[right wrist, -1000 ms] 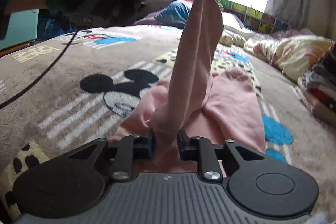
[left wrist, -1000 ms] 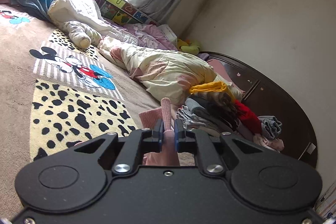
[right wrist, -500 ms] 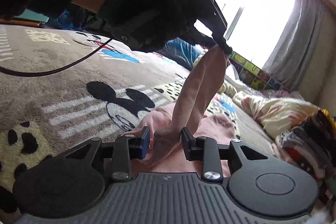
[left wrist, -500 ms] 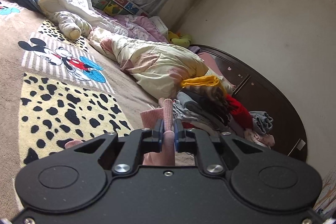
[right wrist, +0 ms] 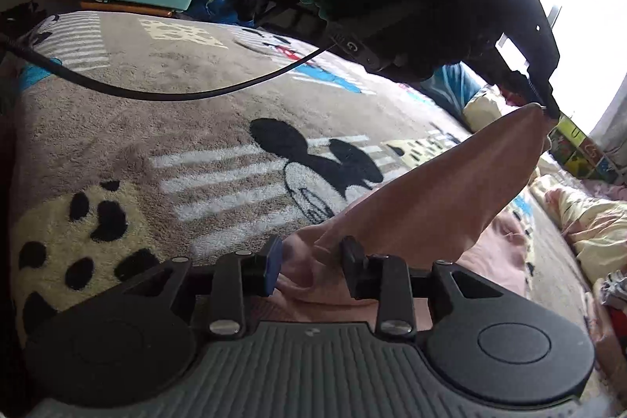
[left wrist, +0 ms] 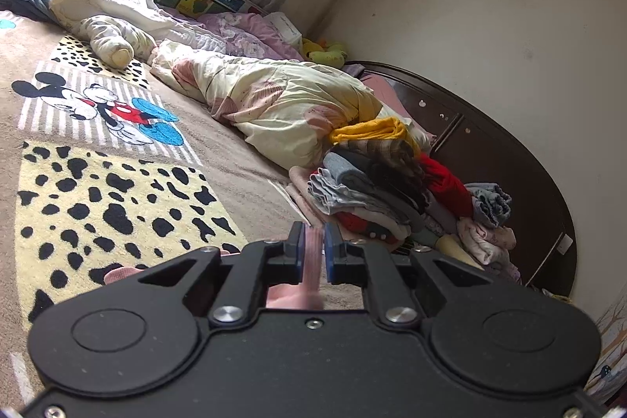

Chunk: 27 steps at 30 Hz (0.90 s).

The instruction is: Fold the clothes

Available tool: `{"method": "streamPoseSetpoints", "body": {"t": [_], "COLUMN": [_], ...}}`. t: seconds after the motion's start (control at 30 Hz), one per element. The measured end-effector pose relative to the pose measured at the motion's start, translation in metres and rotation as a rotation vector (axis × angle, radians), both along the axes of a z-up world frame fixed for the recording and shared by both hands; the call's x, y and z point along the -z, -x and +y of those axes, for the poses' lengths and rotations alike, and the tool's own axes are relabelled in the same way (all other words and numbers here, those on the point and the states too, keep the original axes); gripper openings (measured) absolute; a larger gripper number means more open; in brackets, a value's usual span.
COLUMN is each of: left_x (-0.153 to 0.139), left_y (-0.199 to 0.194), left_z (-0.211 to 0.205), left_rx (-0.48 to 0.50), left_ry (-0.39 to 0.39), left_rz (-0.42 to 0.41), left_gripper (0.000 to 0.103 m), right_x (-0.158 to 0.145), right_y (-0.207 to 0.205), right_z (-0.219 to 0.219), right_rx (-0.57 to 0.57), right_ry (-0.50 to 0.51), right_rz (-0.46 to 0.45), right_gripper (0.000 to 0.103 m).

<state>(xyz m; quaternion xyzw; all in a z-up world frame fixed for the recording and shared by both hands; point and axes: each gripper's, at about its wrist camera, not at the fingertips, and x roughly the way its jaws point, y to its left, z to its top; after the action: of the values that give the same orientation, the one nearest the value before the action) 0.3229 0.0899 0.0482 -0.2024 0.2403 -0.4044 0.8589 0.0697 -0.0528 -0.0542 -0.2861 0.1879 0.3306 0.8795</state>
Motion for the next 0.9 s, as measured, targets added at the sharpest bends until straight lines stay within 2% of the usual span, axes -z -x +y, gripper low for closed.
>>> {"method": "streamPoseSetpoints", "body": {"t": [0.1, 0.23, 0.27, 0.3, 0.33, 0.43, 0.5, 0.57, 0.6, 0.67, 0.87, 0.9], "left_x": [0.011, 0.026, 0.029, 0.033, 0.036, 0.035, 0.041, 0.052, 0.058, 0.067, 0.066, 0.066], "left_y": [-0.002, -0.005, -0.005, -0.006, -0.007, -0.005, -0.005, -0.012, -0.015, -0.019, -0.023, -0.023], "left_z": [0.002, 0.004, 0.005, 0.005, 0.006, -0.01, -0.018, -0.01, -0.007, 0.005, 0.008, 0.005], "left_rx": [-0.032, -0.075, -0.086, -0.097, -0.108, -0.135, -0.15, -0.201, -0.227, -0.24, -0.265, -0.265], "left_ry": [-0.05, -0.118, -0.134, -0.151, -0.168, -0.26, -0.367, -0.388, -0.397, -0.342, -0.278, -0.308], "left_rz": [0.039, 0.091, 0.104, 0.117, 0.13, 0.092, 0.072, 0.123, 0.149, 0.205, 0.273, 0.257], "left_gripper": [0.008, 0.01, 0.026, 0.052, 0.058, 0.056, 0.02, 0.013, 0.011, 0.009, 0.01, 0.009], "right_x": [-0.002, -0.001, -0.001, -0.001, 0.001, 0.003, 0.004, 0.006, 0.007, 0.007, 0.011, 0.011], "right_y": [-0.006, -0.005, -0.004, -0.004, -0.003, 0.0, 0.002, 0.003, 0.004, 0.005, 0.01, 0.01], "right_z": [-0.002, 0.002, 0.003, 0.003, 0.003, 0.004, 0.006, 0.006, 0.005, 0.005, 0.006, 0.006], "right_rx": [-0.002, 0.015, 0.02, 0.026, 0.031, 0.043, 0.061, 0.077, 0.083, 0.093, 0.107, 0.111], "right_ry": [-0.014, -0.017, -0.02, -0.023, -0.023, -0.016, -0.012, -0.016, -0.02, -0.025, -0.025, -0.027], "right_rz": [0.042, 0.04, 0.036, 0.032, 0.027, 0.008, -0.027, -0.037, -0.04, -0.049, -0.083, -0.081], "right_gripper": [0.035, 0.035, 0.036, 0.036, 0.036, 0.036, 0.04, 0.041, 0.041, 0.041, 0.042, 0.042]}}
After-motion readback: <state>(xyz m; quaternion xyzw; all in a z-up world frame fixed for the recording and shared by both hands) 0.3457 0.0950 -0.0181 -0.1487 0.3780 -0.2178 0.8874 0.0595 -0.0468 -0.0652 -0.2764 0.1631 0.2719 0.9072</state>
